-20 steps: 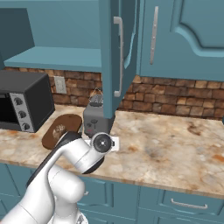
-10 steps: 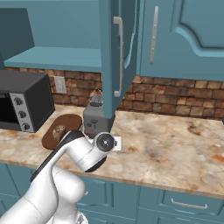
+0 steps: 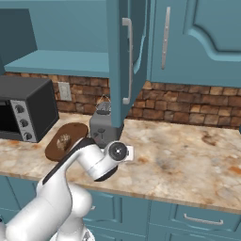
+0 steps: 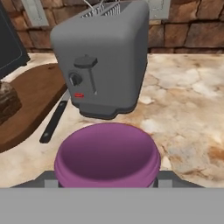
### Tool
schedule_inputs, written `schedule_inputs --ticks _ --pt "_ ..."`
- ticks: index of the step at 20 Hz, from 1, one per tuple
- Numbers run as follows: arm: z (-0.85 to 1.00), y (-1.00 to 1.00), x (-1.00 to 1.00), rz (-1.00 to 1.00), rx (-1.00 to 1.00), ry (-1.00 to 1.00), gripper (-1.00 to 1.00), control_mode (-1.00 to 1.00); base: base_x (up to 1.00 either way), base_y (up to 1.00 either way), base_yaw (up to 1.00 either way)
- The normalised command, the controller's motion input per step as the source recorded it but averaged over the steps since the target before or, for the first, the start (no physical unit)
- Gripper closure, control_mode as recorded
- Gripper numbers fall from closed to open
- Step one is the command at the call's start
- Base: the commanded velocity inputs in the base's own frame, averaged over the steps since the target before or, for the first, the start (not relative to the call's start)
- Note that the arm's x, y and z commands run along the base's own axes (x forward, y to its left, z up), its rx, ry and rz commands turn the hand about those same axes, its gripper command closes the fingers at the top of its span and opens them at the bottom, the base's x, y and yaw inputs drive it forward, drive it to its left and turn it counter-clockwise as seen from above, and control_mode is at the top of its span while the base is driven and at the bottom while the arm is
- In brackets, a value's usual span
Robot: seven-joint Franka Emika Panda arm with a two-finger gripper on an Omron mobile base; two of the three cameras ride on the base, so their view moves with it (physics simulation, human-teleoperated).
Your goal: Pick the bread, place it on the cutting board, pick the jam, place it on the counter, and close the cabinet.
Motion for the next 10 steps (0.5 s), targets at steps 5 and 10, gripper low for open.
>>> schedule_inputs --ticks 5,10 --pt "-0.23 0.0 0.18 0.0 0.0 0.0 1.0 -1.0 0.0 0.0 0.0" --pt "-0.29 0.0 0.19 0.0 0.0 0.0 1.0 -1.0 0.0 0.0 0.0"
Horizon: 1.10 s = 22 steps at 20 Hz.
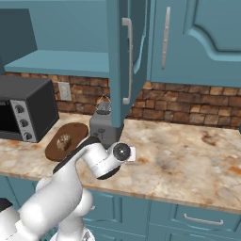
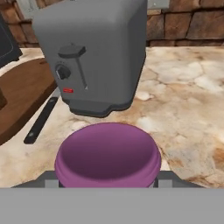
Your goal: Pick the bread, place it on the cutting board, pick the jam, place it on the counter, and close the cabinet.
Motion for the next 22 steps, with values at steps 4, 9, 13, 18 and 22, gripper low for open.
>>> schedule_inputs --ticks 4,9,13,18,22 --pt "-0.31 0.0 0.15 0.0 0.0 0.0 1.0 -1.0 0.0 0.0 0.0" --pt "-0.31 0.0 0.12 0.0 0.0 0.0 1.0 -1.0 0.0 0.0 0.0" --pt "-0.25 0.0 0.13 0.0 0.0 0.0 1.0 -1.0 0.0 0.0 0.0" --pt "-0.21 0.0 0.11 0.0 0.0 0.0 1.0 -1.0 0.0 0.0 0.0" --pt "-0.18 0.0 0.05 0.0 0.0 0.0 1.0 -1.0 0.0 0.0 0.0"
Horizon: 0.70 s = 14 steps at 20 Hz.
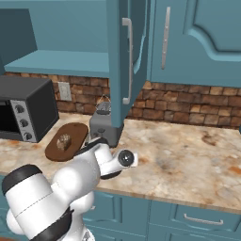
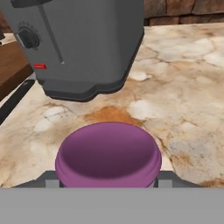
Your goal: Pick the bread, place it on the cutting board, pick the jam, place it on the counter, and close the cabinet.
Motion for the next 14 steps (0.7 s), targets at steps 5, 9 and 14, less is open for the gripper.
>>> schedule_inputs --ticks 5,9,14 --pt "-0.15 0.0 0.01 0.0 0.0 0.0 1.0 -1.0 0.0 0.0 0.0" --pt "-0.1 0.0 0.0 0.0 0.0 0.0 1.0 -1.0 0.0 0.0 0.0" --pt "-0.1 0.0 0.0 0.0 0.0 0.0 1.0 -1.0 0.0 0.0 0.0"
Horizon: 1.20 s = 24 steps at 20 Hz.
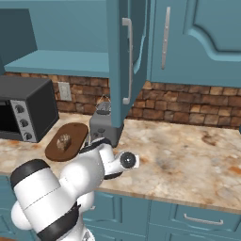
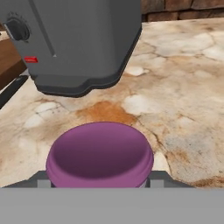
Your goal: Pick the bread, place it on the cutting board, pick the jam, place it on the counter, and close the cabinet.
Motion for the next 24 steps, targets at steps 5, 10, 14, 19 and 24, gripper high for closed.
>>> schedule_inputs --ticks 5,10,14,19,24 --pt "-0.14 0.0 0.01 0.0 0.0 0.0 1.0 -1.0 0.0 0.0 0.0" --pt "-0.19 0.0 0.09 0.0 0.0 -0.01 1.0 -1.0 0.0 0.0 0.0" --pt "-0.06 0.0 0.0 0.0 0.0 0.0 1.0 -1.0 0.0 0.0 0.0" --pt "-0.01 0.0 0.0 0.0 0.0 0.0 -1.0 -1.0 0.0 0.0 0.0" --pt "0.0 0.0 0.0 0.0 0.0 0.0 -1.0 -1.0 0.0 0.0 0.0"
